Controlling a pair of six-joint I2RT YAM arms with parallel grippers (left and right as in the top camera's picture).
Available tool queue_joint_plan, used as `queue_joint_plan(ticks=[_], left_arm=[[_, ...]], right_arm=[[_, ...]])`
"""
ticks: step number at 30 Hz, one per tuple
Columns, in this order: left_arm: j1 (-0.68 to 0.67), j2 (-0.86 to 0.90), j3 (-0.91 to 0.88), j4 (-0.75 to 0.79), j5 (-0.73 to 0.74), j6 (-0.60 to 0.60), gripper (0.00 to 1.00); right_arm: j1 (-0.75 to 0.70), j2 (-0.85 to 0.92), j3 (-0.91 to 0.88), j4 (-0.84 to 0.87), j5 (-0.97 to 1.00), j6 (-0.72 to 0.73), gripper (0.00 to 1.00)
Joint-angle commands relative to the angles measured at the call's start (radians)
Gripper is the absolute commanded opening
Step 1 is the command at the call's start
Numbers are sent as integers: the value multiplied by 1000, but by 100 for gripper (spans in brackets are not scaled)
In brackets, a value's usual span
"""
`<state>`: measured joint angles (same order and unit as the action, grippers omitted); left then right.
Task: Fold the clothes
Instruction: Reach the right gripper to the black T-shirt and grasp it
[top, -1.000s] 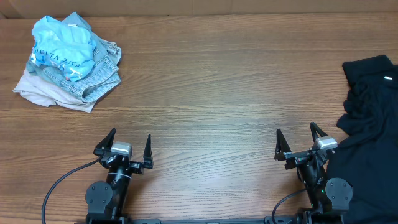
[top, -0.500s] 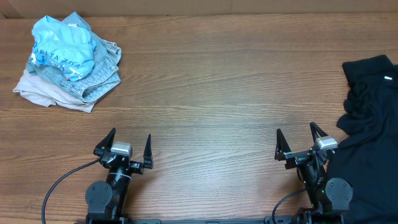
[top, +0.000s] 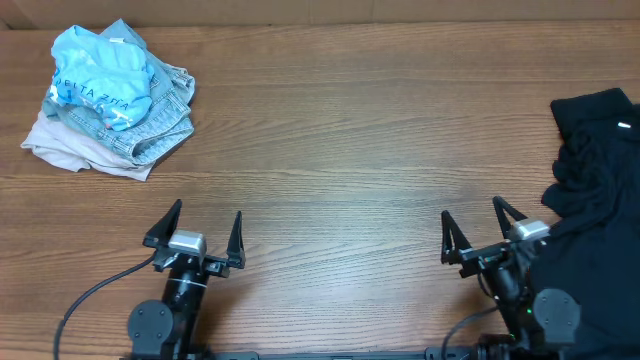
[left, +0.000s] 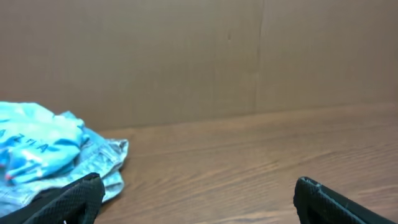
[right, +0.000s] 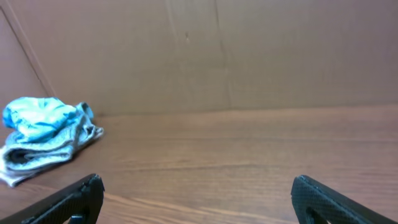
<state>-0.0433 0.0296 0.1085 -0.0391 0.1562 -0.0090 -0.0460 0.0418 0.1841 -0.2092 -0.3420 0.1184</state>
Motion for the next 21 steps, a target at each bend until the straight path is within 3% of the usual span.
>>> queue_joint_plan(ticks=[1, 6, 14, 18, 21], left_arm=[[10, 76, 185, -92, -50, -32, 100], [10, 321, 465, -290, -128, -40, 100], [10, 865, 1011, -689, -130, -39, 100], [10, 1080, 1239, -842, -103, -39, 100], [10, 1190, 1348, -925, -101, -35, 100]], right_arm=[[-5, 113, 205, -130, -11, 20, 100], [-5, 414, 474, -372, -19, 20, 100], [-5, 1021, 941, -678, -69, 14, 100], [-23, 1233, 1079, -713, -9, 23, 100], [-85, 1374, 1135, -686, 191, 208, 100]])
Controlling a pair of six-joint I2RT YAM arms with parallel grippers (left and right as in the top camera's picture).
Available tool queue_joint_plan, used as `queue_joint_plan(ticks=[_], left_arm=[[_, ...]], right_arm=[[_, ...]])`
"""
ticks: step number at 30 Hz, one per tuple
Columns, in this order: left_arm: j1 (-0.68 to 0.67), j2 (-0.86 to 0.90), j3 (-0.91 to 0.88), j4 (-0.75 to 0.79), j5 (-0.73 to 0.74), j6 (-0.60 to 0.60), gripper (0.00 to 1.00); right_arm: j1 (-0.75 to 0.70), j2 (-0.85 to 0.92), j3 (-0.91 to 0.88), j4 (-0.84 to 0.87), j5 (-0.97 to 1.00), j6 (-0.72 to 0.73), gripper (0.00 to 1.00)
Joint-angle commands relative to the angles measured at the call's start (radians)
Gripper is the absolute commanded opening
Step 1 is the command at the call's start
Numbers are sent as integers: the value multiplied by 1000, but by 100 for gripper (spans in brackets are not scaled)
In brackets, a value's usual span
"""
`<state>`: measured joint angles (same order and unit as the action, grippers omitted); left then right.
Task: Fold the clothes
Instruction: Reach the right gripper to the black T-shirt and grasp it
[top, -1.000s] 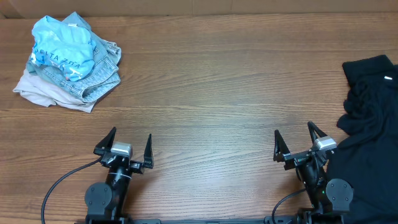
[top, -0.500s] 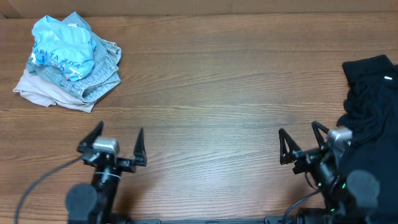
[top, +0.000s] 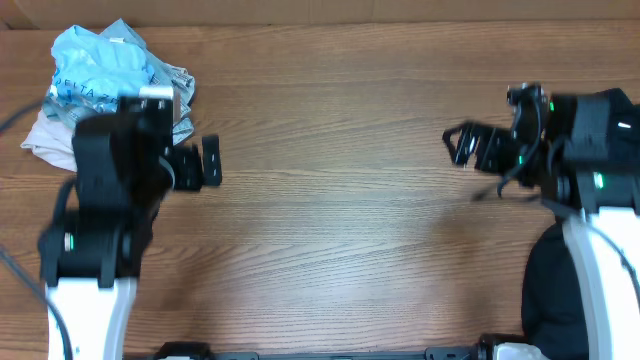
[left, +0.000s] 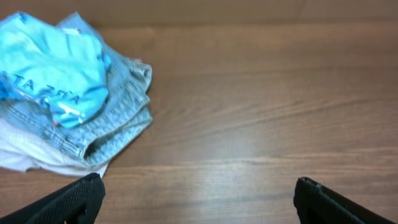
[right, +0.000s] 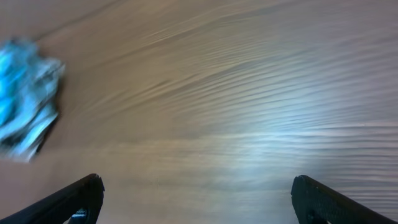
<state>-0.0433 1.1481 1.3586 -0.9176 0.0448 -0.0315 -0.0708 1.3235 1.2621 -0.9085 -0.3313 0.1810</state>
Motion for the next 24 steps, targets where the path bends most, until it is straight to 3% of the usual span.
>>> queue_joint_plan(ticks=[1, 5, 13, 16, 19, 24], left_arm=[[10, 100, 124, -72, 10, -13, 100], [10, 151, 157, -113, 68, -14, 100], [10, 159, 157, -119, 167, -17, 100], [10, 159, 157, -121, 166, -21, 100], [10, 159, 157, -123, 166, -21, 100], [10, 159, 157, -123, 166, -21, 100]], right_arm=[[-85, 129, 61, 31, 227, 192, 100], [-223, 301, 61, 118, 375, 355, 94], [-397, 504, 61, 227, 429, 343, 82], [-433, 513, 61, 229, 479, 315, 75], [-461, 513, 60, 242, 480, 274, 57], [-467, 527, 23, 249, 446, 275, 63]])
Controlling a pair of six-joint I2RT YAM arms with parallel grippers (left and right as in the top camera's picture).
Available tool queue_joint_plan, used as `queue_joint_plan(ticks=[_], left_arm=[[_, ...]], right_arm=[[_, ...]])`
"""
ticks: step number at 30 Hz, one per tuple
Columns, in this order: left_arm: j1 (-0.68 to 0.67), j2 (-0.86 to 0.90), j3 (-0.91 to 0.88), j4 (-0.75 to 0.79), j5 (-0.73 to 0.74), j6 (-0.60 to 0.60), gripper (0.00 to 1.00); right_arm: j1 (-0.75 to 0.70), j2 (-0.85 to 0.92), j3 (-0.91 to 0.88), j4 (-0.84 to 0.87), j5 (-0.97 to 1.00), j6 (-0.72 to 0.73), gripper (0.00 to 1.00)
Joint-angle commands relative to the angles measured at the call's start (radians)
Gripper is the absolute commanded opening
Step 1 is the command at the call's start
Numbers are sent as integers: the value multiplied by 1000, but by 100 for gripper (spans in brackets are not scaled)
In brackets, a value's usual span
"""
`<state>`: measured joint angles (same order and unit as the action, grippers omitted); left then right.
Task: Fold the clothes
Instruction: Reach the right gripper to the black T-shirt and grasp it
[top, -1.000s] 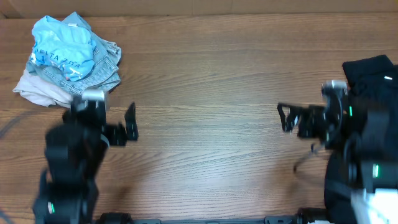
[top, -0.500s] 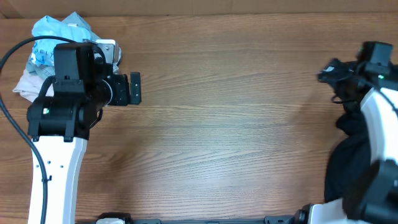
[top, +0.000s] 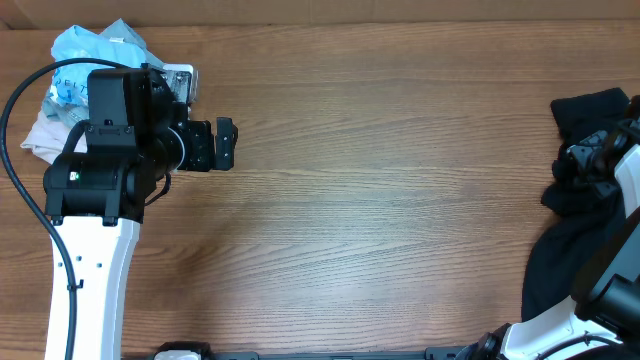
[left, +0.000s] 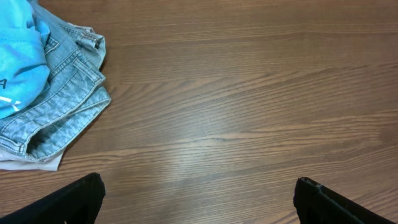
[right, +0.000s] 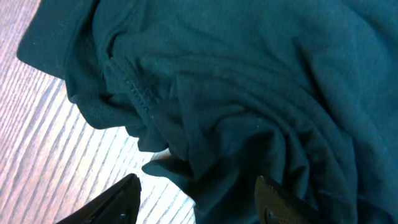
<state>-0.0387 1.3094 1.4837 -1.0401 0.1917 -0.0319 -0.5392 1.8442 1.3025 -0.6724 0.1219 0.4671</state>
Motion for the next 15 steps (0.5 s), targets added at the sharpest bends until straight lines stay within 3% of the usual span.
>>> queue_joint_plan(ticks=[1, 6, 15], left_arm=[[5, -2, 32, 0, 19, -21, 100], [5, -2, 32, -4, 19, -21, 100], [5, -2, 32, -7, 19, -21, 100]], right_arm=[[6, 10, -29, 24, -23, -11, 63], [16, 20, -33, 2, -26, -11, 65], [18, 21, -45, -51, -27, 16, 60]])
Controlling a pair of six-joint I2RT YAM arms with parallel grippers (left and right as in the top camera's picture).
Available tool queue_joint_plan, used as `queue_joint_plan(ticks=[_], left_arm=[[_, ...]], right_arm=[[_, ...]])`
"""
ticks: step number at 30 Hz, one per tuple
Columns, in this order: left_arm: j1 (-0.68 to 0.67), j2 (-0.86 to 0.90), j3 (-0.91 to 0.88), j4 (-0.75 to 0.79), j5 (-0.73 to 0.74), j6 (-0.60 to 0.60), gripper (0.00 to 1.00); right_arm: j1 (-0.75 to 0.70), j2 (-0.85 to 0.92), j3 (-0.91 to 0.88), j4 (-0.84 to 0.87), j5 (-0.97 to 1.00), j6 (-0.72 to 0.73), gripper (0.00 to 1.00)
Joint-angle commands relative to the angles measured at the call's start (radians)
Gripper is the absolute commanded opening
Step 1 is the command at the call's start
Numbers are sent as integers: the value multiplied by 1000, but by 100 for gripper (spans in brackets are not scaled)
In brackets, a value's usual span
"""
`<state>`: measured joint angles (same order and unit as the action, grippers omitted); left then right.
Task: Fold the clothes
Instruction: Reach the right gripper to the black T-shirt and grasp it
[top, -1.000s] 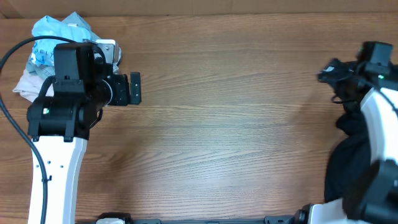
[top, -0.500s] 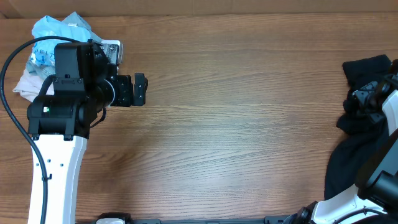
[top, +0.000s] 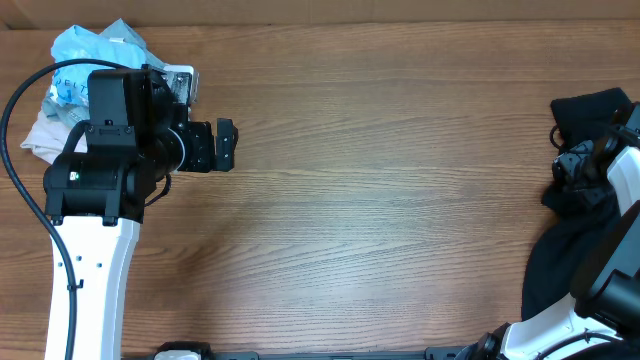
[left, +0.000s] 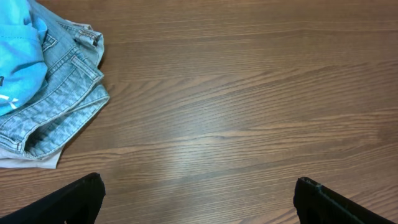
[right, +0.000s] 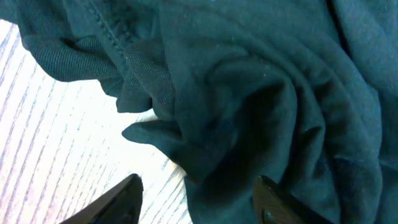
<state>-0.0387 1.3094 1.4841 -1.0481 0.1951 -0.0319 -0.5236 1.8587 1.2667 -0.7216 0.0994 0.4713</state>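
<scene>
A crumpled black garment (top: 585, 190) lies at the table's right edge and fills the right wrist view (right: 261, 81). My right gripper (right: 196, 202) is open low over its left border, one finger over wood, the other over cloth; overhead the gripper (top: 575, 165) shows at that border. A pile of light blue shirt, denim shorts and pale cloth (top: 105, 95) sits at the far left, with its denim (left: 53, 102) in the left wrist view. My left gripper (left: 196, 202) is open over bare wood, just right of the pile; overhead the gripper (top: 222, 145) shows there too.
The wooden table (top: 380, 180) spans the view between the two heaps. A cardboard wall (top: 320, 10) runs along the far edge. A black cable (top: 20, 110) loops left of the left arm.
My right gripper has shifted a little nearer the black garment's folds, still open. The left arm has hardly moved.
Both grippers stood open at the near edge of the table. Then both arms were out over the table, the left beside the blue pile, the right mid-right. After that the right gripper was at the black garment's left border, where it remains.
</scene>
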Motion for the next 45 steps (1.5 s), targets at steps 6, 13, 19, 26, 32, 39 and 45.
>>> queue_joint_plan(ticks=[6, 13, 19, 26, 32, 39, 45], left_arm=[[5, -2, 32, -2, 16, -21, 100], [5, -2, 32, 1, 15, -21, 100], [5, -2, 32, 1, 15, -21, 100], [6, -2, 32, -1, 16, -21, 100], [6, -2, 32, 21, 15, -21, 100], [6, -2, 32, 36, 15, -20, 100], [6, -3, 33, 56, 12, -20, 100]], right_arm=[[3, 6, -57, 61, -15, 12, 59], [3, 6, -101, 132, -53, 12, 50], [3, 6, -103, 164, -52, 12, 13], [0, -10, -6, 90, -53, 11, 4], [3, -59, 111, -22, -113, -27, 4], [20, -60, 80, -51, -157, -34, 4], [75, -69, 133, -1, -602, -241, 4]])
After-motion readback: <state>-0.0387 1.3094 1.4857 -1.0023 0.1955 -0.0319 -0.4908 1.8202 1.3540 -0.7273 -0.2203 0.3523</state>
